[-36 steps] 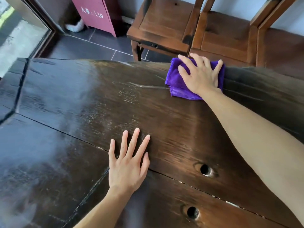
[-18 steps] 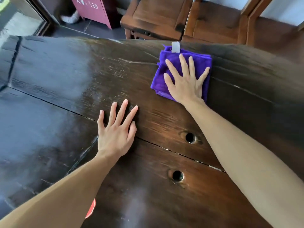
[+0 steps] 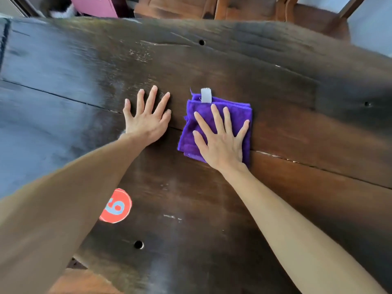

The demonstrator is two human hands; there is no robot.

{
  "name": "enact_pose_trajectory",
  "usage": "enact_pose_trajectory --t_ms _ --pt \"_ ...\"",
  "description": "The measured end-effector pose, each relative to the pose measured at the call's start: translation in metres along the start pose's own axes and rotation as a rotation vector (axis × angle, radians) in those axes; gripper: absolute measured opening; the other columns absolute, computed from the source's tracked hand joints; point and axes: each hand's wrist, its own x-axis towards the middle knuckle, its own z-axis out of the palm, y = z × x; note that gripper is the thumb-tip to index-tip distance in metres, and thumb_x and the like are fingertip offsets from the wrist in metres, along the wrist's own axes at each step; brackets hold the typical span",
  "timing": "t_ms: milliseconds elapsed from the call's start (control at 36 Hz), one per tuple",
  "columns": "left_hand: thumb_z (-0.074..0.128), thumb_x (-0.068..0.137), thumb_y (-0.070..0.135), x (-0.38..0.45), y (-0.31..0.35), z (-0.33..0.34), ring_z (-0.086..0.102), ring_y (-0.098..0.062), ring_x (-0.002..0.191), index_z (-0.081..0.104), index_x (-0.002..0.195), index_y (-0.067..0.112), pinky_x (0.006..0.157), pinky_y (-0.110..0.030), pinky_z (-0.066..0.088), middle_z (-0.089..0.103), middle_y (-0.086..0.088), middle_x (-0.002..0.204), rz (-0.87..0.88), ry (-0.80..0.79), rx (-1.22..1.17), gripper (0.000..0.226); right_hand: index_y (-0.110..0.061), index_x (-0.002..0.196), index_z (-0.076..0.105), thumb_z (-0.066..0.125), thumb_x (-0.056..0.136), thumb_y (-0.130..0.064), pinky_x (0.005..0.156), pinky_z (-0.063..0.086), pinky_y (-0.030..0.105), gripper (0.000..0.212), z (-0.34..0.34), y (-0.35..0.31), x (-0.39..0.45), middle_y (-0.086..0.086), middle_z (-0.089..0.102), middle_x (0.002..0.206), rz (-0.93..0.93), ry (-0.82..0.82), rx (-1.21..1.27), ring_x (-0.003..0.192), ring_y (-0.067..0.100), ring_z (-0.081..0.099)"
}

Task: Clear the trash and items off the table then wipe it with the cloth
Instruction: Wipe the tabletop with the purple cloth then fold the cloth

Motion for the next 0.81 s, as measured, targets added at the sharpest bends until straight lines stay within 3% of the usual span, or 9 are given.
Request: enact_pose_trajectory --t_ms 111,167,250,306,389,472,583,722,806 --pt "0.016 0.104 0.06 -0.009 0.004 -0.009 -0.021 -0.019 0.157 -0.003 0.159 0.053 0.124 -0.057 -0.014 -0.018 0.013 0.171 0.022 -0.065 0.003 0.059 -0.049 0.158 0.013 0.011 0.103 -0.063 0.113 0.0 0.079 0.057 0.005 -0.011 -0.055 -0.003 0.01 0.171 0.005 -0.016 0.011 0.158 0.029 0.003" --pt "0.023 0.105 0.057 -0.018 0.006 -0.009 -0.015 -0.018 0.159 0.009 0.16 0.051 0.124 -0.054 -0.012 -0.008 0.01 0.173 0.033 -0.026 -0.049 0.057 -0.048 0.159 0.013 0.011 0.103 -0.062 0.113 0.002 0.079 0.057 0.008 -0.016 -0.083 -0.001 0.012 0.171 0.001 -0.016 0.012 0.158 0.029 0.005" --pt "0.034 0.108 0.037 -0.045 0.009 -0.008 0.022 -0.017 0.156 0.054 0.146 0.034 0.125 -0.045 0.013 0.036 0.003 0.165 0.046 0.165 -0.35 0.043 -0.046 0.159 0.015 0.01 0.104 -0.061 0.113 0.003 0.078 0.057 0.009 -0.022 -0.121 0.0 0.011 0.171 -0.002 -0.04 0.02 0.158 0.03 0.005" --pt "0.041 0.107 0.026 -0.072 0.011 -0.006 0.048 -0.02 0.141 0.067 0.131 0.019 0.115 -0.037 0.032 0.059 -0.002 0.146 0.079 0.26 -0.539 0.037 -0.045 0.16 0.014 0.012 0.104 -0.06 0.113 0.006 0.078 0.057 0.012 -0.026 -0.144 0.0 0.011 0.171 -0.008 -0.045 0.01 0.158 0.03 0.006" --pt "0.048 0.105 0.015 -0.118 0.014 0.005 0.058 -0.024 0.127 0.072 0.121 0.01 0.108 -0.032 0.039 0.069 -0.006 0.131 0.064 0.257 -0.638 0.029 -0.046 0.159 0.016 0.015 0.105 -0.06 0.113 0.007 0.079 0.057 0.013 -0.033 -0.173 0.0 0.01 0.171 -0.006 -0.065 0.011 0.158 0.029 0.003" --pt "0.052 0.104 0.008 -0.159 0.018 0.017 0.059 -0.027 0.124 0.072 0.118 0.006 0.11 -0.039 0.042 0.069 -0.009 0.127 0.031 0.252 -0.682 0.025 -0.045 0.159 0.02 0.016 0.105 -0.06 0.113 0.006 0.079 0.056 0.013 -0.039 -0.2 0.0 0.009 0.171 -0.001 -0.094 0.018 0.158 0.029 0.004" --pt "0.057 0.103 0.012 -0.209 0.026 0.024 0.062 -0.021 0.114 0.071 0.12 0.008 0.104 -0.037 0.047 0.065 0.001 0.119 -0.038 0.206 -0.747 0.023 -0.045 0.159 0.021 0.02 0.105 -0.06 0.113 0.007 0.079 0.056 0.014 -0.046 -0.233 0.0 0.009 0.172 0.008 -0.125 0.041 0.158 0.03 0.006" --pt "0.062 0.102 0.026 -0.253 0.035 0.027 0.063 -0.001 0.096 0.068 0.125 0.015 0.081 -0.005 0.044 0.065 0.002 0.116 -0.231 0.042 -0.833 0.026 -0.048 0.157 0.022 0.025 0.104 -0.061 0.112 0.01 0.08 0.054 0.011 -0.052 -0.259 -0.001 0.011 0.171 0.027 -0.156 0.068 0.157 0.03 0.01" --pt "0.064 0.1 0.027 -0.265 0.034 0.028 0.066 0.001 0.095 0.068 0.121 0.021 0.079 -0.007 0.046 0.071 0.009 0.106 -0.362 -0.004 -0.907 0.023 -0.053 0.155 0.024 0.032 0.102 -0.062 0.111 0.009 0.08 0.054 0.004 -0.053 -0.256 -0.004 0.012 0.171 0.058 -0.182 0.093 0.158 0.028 0.008"
